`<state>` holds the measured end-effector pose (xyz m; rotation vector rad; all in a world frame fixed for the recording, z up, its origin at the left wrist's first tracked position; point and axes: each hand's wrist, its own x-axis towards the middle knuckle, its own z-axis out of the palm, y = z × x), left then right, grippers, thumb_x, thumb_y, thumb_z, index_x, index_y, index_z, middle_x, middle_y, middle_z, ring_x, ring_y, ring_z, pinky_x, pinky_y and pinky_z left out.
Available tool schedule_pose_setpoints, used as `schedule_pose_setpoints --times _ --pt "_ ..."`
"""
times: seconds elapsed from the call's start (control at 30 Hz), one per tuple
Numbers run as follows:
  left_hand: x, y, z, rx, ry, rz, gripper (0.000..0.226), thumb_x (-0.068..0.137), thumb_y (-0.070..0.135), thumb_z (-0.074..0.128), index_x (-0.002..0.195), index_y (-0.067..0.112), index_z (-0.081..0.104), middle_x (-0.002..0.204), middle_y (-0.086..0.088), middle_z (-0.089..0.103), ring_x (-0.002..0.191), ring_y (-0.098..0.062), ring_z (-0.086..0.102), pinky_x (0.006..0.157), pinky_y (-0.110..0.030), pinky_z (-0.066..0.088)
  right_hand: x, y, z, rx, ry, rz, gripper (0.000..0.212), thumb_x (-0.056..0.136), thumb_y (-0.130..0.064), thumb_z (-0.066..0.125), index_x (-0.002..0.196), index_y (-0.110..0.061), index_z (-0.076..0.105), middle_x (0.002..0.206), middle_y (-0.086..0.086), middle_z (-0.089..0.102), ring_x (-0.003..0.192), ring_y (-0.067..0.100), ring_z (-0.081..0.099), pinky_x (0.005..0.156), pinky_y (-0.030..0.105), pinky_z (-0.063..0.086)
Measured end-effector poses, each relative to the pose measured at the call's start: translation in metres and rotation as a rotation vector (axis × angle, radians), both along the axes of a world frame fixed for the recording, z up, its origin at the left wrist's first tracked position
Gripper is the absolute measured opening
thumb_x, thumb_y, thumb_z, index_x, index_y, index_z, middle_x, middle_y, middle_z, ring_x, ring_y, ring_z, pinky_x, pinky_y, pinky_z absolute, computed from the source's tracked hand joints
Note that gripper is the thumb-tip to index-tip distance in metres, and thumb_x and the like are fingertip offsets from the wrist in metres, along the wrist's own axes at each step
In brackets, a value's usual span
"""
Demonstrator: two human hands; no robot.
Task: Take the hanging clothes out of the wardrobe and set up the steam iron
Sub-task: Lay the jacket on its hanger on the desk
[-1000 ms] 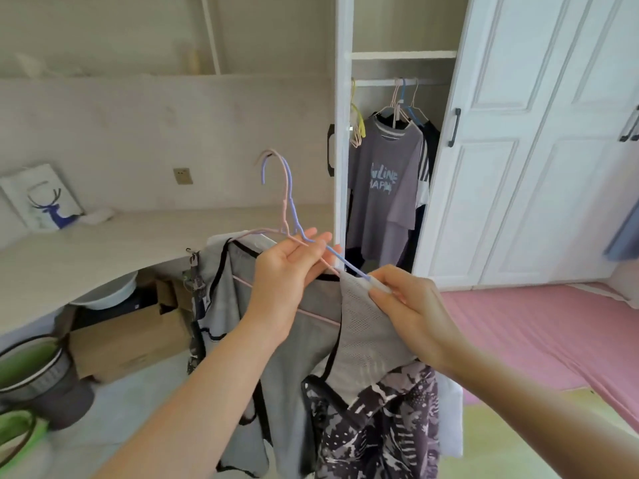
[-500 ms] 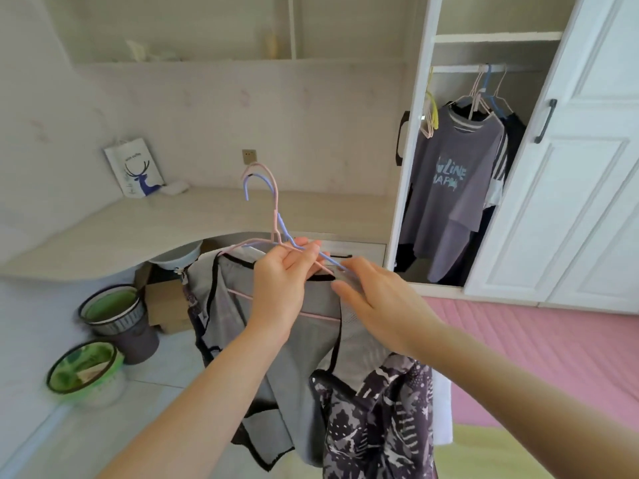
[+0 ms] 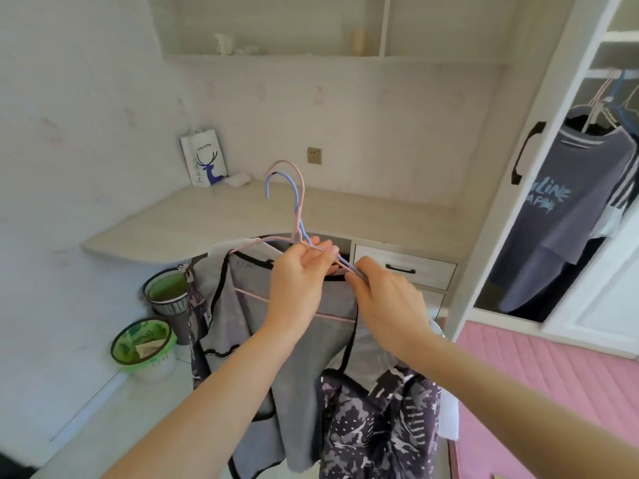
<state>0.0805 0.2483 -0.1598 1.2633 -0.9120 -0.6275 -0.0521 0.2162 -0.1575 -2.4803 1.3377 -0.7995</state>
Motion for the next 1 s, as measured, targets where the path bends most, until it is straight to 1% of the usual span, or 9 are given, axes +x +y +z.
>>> schedule_pose_setpoints --times 0.1,0.17,0.27,0.4,0.57,0.63,0.7,0.83,1.0 --pt "0.045 -0.003 0.001 0.039 -0.085 -0.027 0.016 0.089 0.019 0.066 0.100 0.009 0.071 0.113 0.000 0.067 0.100 -0.013 0.068 0.093 -0.035 0.053 0.033 -0.013 -0.001 0.018 -0.055 0.033 0.027 0.098 -0.043 0.038 0.082 -0.022 0.046 0.067 -0.004 0.056 0.067 0.023 0.053 0.059 0.036 0.042" --pt "0.074 -0.001 0.004 0.032 -0.114 -0.036 0.016 0.090 0.015 0.064 0.098 0.004 0.072 0.103 -0.007 0.072 0.092 -0.013 0.070 0.087 -0.032 0.056 0.052 -0.021 -0.002 0.019 -0.081 0.055 0.024 0.097 -0.042 0.041 0.082 -0.025 0.049 0.068 -0.004 0.057 0.067 0.022 0.053 0.061 0.036 0.043" --pt "0.112 0.007 0.004 0.004 -0.161 -0.009 0.014 0.090 0.014 0.063 0.095 0.007 0.073 0.086 -0.008 0.075 0.084 -0.015 0.072 0.081 -0.030 0.058 0.081 -0.029 -0.004 -0.040 -0.102 0.126 0.022 0.096 -0.042 0.045 0.082 -0.026 0.052 0.061 -0.004 0.055 0.061 0.020 0.052 0.053 0.032 0.035" --pt "0.153 0.018 -0.001 -0.046 -0.243 0.101 0.011 0.088 0.012 0.065 0.090 0.008 0.076 0.079 -0.005 0.075 0.076 -0.015 0.073 0.072 -0.022 0.057 0.120 -0.038 -0.007 -0.107 -0.093 0.200 0.022 0.095 -0.040 0.049 0.083 -0.024 0.058 0.051 -0.008 0.047 0.051 0.017 0.049 0.051 0.019 0.023" --pt "0.222 0.026 -0.006 -0.052 -0.295 0.315 0.010 0.088 0.016 0.067 0.083 0.014 0.074 0.072 0.001 0.074 0.071 -0.015 0.072 0.074 -0.022 0.055 0.146 -0.069 -0.013 -0.062 -0.095 0.184 0.021 0.094 -0.040 0.050 0.082 -0.025 0.059 0.054 -0.004 0.053 0.056 0.021 0.052 0.051 0.030 0.033" --pt "0.251 0.022 -0.013 -0.043 -0.378 0.391 0.005 0.086 0.017 0.068 0.085 0.016 0.073 0.076 0.006 0.073 0.077 -0.013 0.070 0.079 -0.025 0.054 0.154 -0.083 -0.015 -0.037 -0.102 0.192 0.020 0.094 -0.039 0.051 0.081 -0.026 0.058 0.055 -0.003 0.054 0.056 0.020 0.052 0.051 0.032 0.035" --pt "0.275 0.011 -0.021 0.006 -0.555 0.433 0.013 0.085 0.021 0.070 0.098 0.020 0.070 0.087 0.016 0.070 0.091 -0.011 0.066 0.088 -0.024 0.048 0.163 -0.099 -0.018 -0.011 -0.105 0.201 0.019 0.094 -0.040 0.051 0.080 -0.028 0.058 0.056 -0.002 0.055 0.057 0.020 0.052 0.053 0.033 0.038" --pt "0.317 -0.020 -0.042 0.184 -0.789 0.255 0.040 0.088 0.035 0.062 0.126 0.023 0.058 0.114 0.015 0.061 0.114 -0.004 0.050 0.098 -0.019 0.034 0.182 -0.136 -0.022 0.007 -0.105 0.232 0.017 0.093 -0.039 0.053 0.077 -0.033 0.055 0.054 -0.003 0.054 0.056 0.016 0.051 0.049 0.027 0.032" --pt "0.360 -0.060 -0.059 0.328 -0.877 0.158 0.037 0.093 0.048 0.047 0.121 0.026 0.058 0.112 0.012 0.060 0.108 -0.014 0.054 0.092 -0.029 0.040 0.205 -0.198 -0.025 0.025 -0.153 0.252 0.023 0.094 -0.036 0.053 0.072 -0.039 0.048 0.051 -0.008 0.047 0.052 0.009 0.047 0.050 0.029 0.031"
